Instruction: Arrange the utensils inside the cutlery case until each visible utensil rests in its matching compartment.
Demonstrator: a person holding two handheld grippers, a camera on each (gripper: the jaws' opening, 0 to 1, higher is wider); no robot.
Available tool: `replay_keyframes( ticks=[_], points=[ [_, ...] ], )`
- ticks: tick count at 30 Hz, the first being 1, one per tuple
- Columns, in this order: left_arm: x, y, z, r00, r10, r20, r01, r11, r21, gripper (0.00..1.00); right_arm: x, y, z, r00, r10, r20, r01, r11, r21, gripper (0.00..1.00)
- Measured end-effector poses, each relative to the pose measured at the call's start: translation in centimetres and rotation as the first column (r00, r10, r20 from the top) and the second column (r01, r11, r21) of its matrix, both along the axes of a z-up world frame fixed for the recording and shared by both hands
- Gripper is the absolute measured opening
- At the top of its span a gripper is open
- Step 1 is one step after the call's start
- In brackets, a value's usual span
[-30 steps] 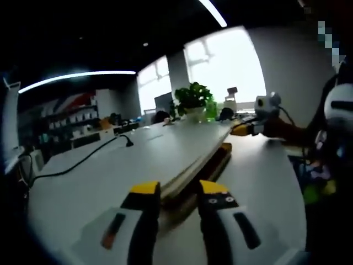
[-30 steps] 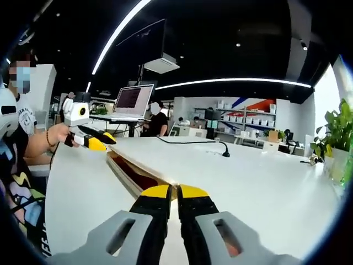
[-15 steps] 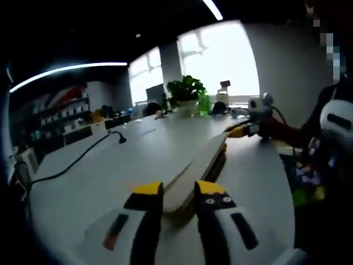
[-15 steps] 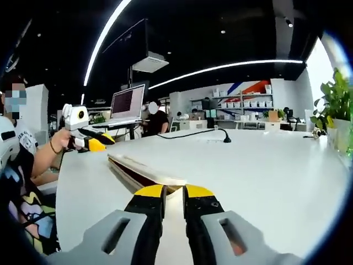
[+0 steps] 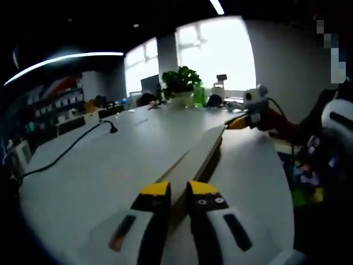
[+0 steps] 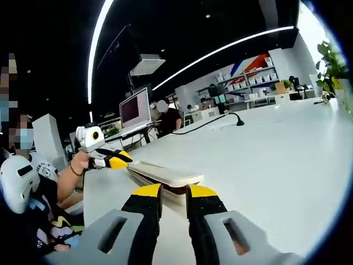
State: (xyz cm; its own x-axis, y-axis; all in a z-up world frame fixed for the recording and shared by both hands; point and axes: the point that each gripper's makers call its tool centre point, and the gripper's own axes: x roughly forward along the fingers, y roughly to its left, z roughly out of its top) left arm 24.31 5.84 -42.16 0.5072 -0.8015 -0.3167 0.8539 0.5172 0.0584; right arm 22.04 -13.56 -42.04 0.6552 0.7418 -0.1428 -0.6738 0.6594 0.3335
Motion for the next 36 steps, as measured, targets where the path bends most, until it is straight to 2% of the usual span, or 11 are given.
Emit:
replay_keyframes(
  ticks=[5,8,11,13,17,20,26,28,29,33,36],
  points=[
    [-0.1,-0.1,0.0,1.000,-0.003,-0.009,0.003,1.000,-0.017,0.11,0.2,-0.2,0.3,0.992,0.008,-0.124,0.006,0.993,0.119,0.17],
    [-0.2,-0.1,-0.1,1.000,-0.005,-0.013,0.004,1.000,-0.027,0.10,0.2,-0.1,0.4,0.978,0.024,-0.205,0.018,0.980,0.200,0.17],
    [-0.3,-0.1,-0.1,1.000,-0.010,-0.020,0.009,0.999,-0.036,0.10,0.2,0.1,0.6,0.960,0.059,-0.273,0.023,0.957,0.288,0.22],
    [-0.4,-0.2,-0.2,1.000,-0.012,-0.019,0.011,0.999,-0.035,0.10,0.4,0.1,0.7,0.949,0.065,-0.309,0.040,0.946,0.320,0.23],
    [-0.5,-0.2,-0.2,1.000,-0.012,-0.012,0.012,1.000,-0.027,0.10,0.9,0.1,0.6,0.909,0.087,-0.408,0.093,0.912,0.401,0.25],
    [-0.5,-0.2,-0.3,1.000,-0.015,-0.019,0.015,0.999,-0.028,0.10,1.1,0.1,0.2,0.873,0.104,-0.476,0.127,0.895,0.428,0.24],
    [-0.6,-0.2,-0.3,1.000,-0.016,-0.010,0.016,1.000,-0.024,0.10,1.4,0.4,0.3,0.843,0.121,-0.524,0.150,0.883,0.445,0.21],
    [-0.6,-0.2,-0.3,1.000,-0.016,-0.006,0.016,1.000,-0.023,0.10,0.5,1.1,-0.1,0.803,0.165,-0.573,0.138,0.883,0.448,0.16],
    [-0.6,-0.1,-0.3,1.000,-0.015,-0.006,0.015,1.000,-0.024,0.10,0.4,1.2,-0.2,0.794,0.165,-0.585,0.145,0.883,0.446,0.14],
    [-0.7,-0.1,-0.3,1.000,-0.020,-0.007,0.019,0.999,-0.035,0.10,0.7,1.2,-0.2,0.799,0.144,-0.584,0.178,0.871,0.457,0.12],
    [-0.7,-0.2,-0.3,1.000,-0.022,-0.009,0.022,0.999,-0.039,0.10,1.0,1.4,-0.5,0.796,0.133,-0.591,0.185,0.875,0.447,0.09]
  ],
)
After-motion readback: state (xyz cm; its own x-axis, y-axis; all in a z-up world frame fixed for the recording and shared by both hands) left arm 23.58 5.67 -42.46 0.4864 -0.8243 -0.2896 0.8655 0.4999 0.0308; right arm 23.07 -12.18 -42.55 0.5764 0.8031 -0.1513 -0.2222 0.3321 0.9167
